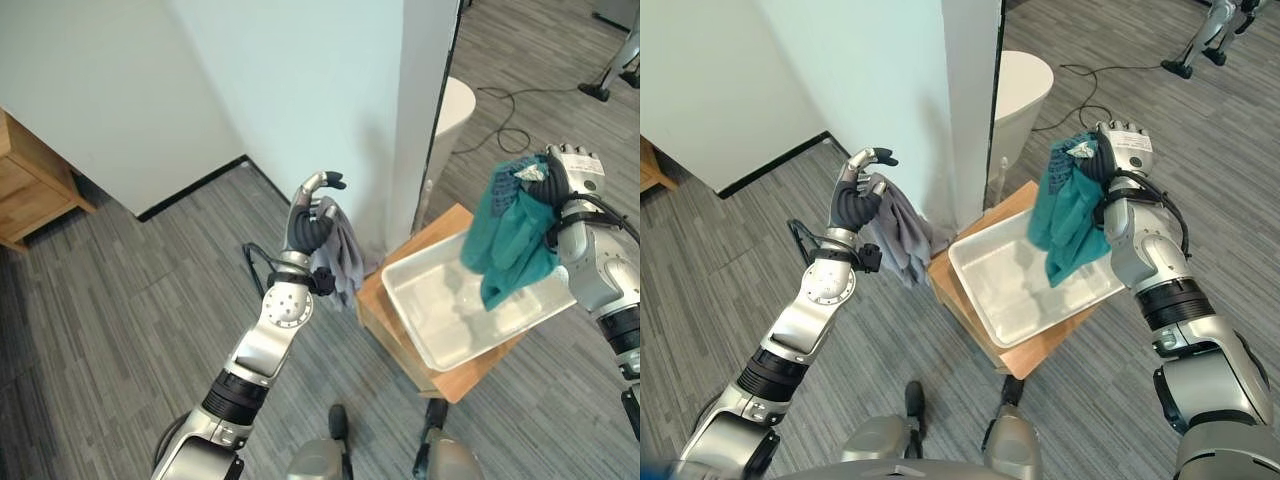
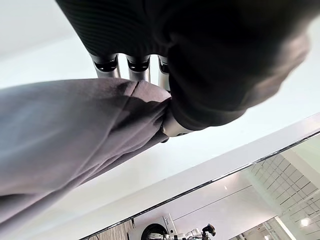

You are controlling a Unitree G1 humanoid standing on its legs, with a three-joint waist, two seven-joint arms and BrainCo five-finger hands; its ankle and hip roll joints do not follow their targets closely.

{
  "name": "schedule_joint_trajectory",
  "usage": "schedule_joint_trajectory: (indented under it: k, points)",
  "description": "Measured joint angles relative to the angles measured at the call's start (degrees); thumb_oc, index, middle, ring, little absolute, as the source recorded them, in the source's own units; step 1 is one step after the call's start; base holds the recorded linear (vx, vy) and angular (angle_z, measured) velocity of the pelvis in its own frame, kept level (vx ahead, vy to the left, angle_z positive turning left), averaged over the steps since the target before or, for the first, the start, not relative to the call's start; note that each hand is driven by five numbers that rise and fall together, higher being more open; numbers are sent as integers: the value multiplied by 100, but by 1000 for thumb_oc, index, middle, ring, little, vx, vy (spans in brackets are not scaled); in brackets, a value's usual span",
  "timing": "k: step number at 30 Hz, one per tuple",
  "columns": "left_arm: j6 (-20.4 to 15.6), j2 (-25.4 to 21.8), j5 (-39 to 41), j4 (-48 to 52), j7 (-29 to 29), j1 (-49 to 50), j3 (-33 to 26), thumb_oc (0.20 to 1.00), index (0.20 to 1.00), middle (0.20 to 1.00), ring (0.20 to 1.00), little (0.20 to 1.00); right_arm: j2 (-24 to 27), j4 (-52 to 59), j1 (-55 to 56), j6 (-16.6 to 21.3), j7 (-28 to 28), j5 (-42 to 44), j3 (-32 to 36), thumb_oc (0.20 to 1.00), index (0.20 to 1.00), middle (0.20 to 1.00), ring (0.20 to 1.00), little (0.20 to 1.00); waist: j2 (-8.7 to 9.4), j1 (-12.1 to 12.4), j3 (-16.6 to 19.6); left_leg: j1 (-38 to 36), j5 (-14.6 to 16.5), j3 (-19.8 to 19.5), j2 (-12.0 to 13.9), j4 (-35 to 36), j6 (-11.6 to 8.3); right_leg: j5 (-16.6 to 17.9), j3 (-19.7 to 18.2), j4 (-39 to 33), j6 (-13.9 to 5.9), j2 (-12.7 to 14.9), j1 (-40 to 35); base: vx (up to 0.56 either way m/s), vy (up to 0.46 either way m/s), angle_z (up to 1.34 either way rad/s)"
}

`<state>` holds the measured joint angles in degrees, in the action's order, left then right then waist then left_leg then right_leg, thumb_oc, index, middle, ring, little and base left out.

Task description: Pick up bed clothes into laundry basket.

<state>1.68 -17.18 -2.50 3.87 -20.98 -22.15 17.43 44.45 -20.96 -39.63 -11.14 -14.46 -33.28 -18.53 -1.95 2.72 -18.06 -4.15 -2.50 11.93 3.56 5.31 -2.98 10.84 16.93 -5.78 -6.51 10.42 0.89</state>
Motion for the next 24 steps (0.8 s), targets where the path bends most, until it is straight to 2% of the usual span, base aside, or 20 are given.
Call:
schedule_joint_trajectory:
  k: [3, 4, 5, 11, 15, 20, 22, 24]
  points:
    - [-3, 57, 1, 0, 4, 38, 45, 200, 200, 200, 200, 200, -98, -287, 261, 61, -2, 1, -3, 200, 200, 200, 200, 200, -70, 19, 66, 21, -10, -7, 27, 0, -11, 0, 5, 1, 1, -25, 14, -14, -24, -1]
    - [-14, 89, 1, 0, 4, 70, 44, 200, 200, 200, 200, 200, -146, -417, 346, 45, -2, 1, -3, 787, 787, 787, 787, 787, -89, 24, 79, 31, -10, -8, 28, 0, -11, 1, 7, 1, 1, -26, 23, 0, 0, 0]
    - [-32, 112, 2, 0, 14, 132, 46, 200, 200, 200, 200, 200, -218, -615, 451, 27, 2, 2, -3, 1000, 1000, 1000, 1000, 1000, -112, 25, 104, 72, -12, -9, 27, 0, -12, 1, 11, 1, 2, -24, 56, 0, 0, 0]
    - [-37, 114, 18, 0, 127, 254, 33, 200, 200, 200, 200, 200, -513, -1385, 643, -67, 123, 15, -266, 1000, 1000, 1000, 1000, 1000, -164, 68, 146, 103, -39, -18, 34, -2, -25, 10, 37, 0, 13, -29, 89, 0, 0, 0]
    - [-28, 95, 31, -5, 127, 150, 23, 200, 200, 200, 200, 200, -565, -1366, 591, 69, 132, 288, -328, 1000, 1000, 1000, 1000, 1000, -174, 54, 152, 4, -44, -22, 38, -1, -32, 10, 37, 0, 13, -34, -6, 27, -22, 1]
    - [-53, 30, 30, 6, 104, -156, 3, 200, 200, 200, 200, 200, -473, -1115, 549, 156, 112, 469, -220, 1000, 1000, 1000, 1000, 1000, -187, 24, 240, -136, -31, -15, 51, 0, -44, -18, 19, -2, -14, -36, -136, 5, -6, 0]
    - [-50, -144, 27, 10, 85, -399, -19, 200, 200, 200, 200, 200, -374, -895, 546, 189, 95, 479, -195, 1000, 1000, 1000, 1000, 1000, -206, -11, 299, -167, -31, -10, 54, 1, -45, -20, 11, -1, -11, -41, -170, 0, 0, 0]
    - [-91, -159, 27, 112, 43, -594, -60, 200, 200, 200, 200, 200, -160, -885, 553, 192, 73, 483, -196, 1000, 1000, 1000, 1000, 1000, -250, -124, 429, -239, -16, 0, 61, 1, -60, -48, -5, -3, -16, -43, -234, 4, -52, -3]
